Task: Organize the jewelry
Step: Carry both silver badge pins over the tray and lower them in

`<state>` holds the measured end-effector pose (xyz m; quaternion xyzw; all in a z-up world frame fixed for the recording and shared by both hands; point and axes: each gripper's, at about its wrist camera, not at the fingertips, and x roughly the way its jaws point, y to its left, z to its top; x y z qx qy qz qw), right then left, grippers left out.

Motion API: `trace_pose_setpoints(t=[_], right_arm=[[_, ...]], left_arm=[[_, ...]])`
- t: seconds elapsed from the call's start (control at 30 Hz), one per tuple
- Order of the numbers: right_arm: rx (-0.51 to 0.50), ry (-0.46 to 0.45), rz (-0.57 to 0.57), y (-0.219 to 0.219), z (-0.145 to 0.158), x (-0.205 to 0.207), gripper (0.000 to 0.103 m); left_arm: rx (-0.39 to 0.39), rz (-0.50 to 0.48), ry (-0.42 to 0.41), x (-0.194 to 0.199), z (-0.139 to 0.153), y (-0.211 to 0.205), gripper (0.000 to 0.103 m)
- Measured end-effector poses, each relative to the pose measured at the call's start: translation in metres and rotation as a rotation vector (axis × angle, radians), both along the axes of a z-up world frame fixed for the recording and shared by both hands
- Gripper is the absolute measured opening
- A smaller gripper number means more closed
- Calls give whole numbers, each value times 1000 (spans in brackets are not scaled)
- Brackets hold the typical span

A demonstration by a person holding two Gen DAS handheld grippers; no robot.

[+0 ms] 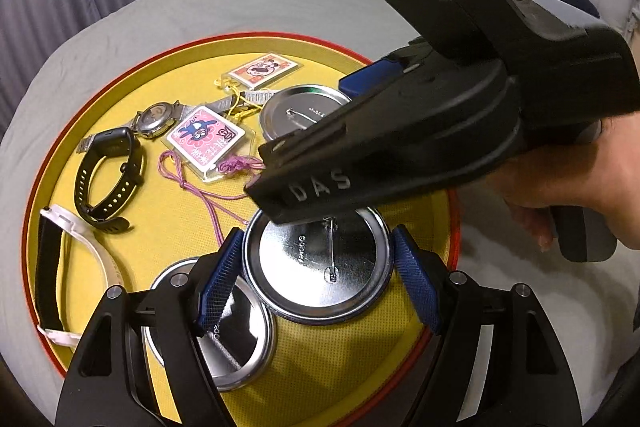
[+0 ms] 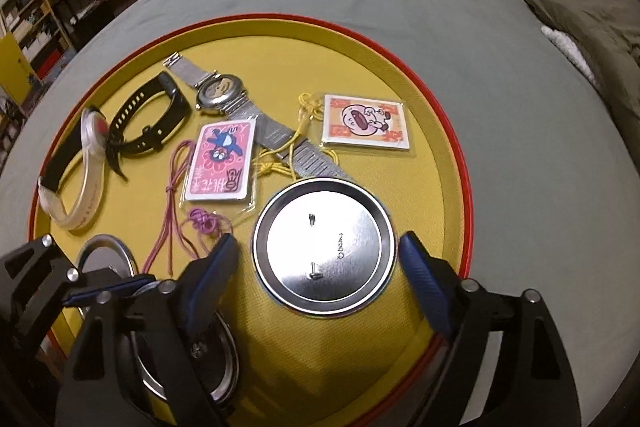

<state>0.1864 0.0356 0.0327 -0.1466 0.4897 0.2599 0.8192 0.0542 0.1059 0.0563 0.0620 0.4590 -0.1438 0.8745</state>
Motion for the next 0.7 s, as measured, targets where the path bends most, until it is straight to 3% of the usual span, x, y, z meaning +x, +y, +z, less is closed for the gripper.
trace_pose_setpoints(t=[0.27, 0.5, 0.57, 0.7], right_arm=[[4, 0, -2, -2, 1, -4, 81], [29, -17, 4, -6, 6, -7, 81], [41, -32, -4, -8, 11, -7, 89], [66, -59, -10, -10, 23, -6, 90]], left_arm=[[12, 13, -4, 3, 2, 4, 73], [-1, 46, -32, 6, 8, 12, 84], [-6, 56, -43, 6, 11, 15, 88], [-20, 76, -62, 4, 15, 22, 97]])
